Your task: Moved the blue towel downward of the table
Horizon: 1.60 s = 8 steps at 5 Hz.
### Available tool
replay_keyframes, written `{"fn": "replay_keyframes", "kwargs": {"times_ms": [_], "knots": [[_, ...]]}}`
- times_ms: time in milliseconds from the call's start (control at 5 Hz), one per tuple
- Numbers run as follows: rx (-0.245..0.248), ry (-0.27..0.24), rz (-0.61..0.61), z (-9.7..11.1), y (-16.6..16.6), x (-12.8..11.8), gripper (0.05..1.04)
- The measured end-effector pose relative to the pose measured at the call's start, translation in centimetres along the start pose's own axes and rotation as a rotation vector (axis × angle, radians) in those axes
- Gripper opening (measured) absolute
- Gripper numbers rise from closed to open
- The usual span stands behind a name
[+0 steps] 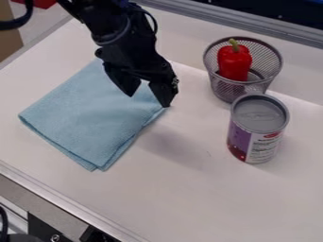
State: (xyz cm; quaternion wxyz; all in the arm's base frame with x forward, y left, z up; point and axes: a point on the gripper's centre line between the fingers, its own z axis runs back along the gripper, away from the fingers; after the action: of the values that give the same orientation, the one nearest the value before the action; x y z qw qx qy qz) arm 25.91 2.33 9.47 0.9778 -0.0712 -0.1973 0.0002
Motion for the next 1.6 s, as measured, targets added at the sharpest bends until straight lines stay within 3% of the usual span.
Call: {"fn": "replay_keyframes", "kwargs": {"times_ms": [200, 600, 800, 1000, 1200, 1400, 1600], "knots": [[0.005, 0.021, 0.009, -0.4, 0.1, -0.5, 0.997], [0.194, -0.015, 0.07, -0.7, 3.9, 0.0, 0.997], [0.198, -0.01, 0.06, -0.4, 6.0, -0.6, 0.945], [0.166, 0.021, 0.056, -0.9, 7.4, -0.8, 0.667], [0.13, 0.096, 0.04, -1.6, 8.3, -1.4, 0.369], [0.107, 0.167, 0.024, -2.3, 8.5, -2.2, 0.155], [0.137, 0.208, 0.091, -3.4, 8.8, -2.5, 0.054]]}}
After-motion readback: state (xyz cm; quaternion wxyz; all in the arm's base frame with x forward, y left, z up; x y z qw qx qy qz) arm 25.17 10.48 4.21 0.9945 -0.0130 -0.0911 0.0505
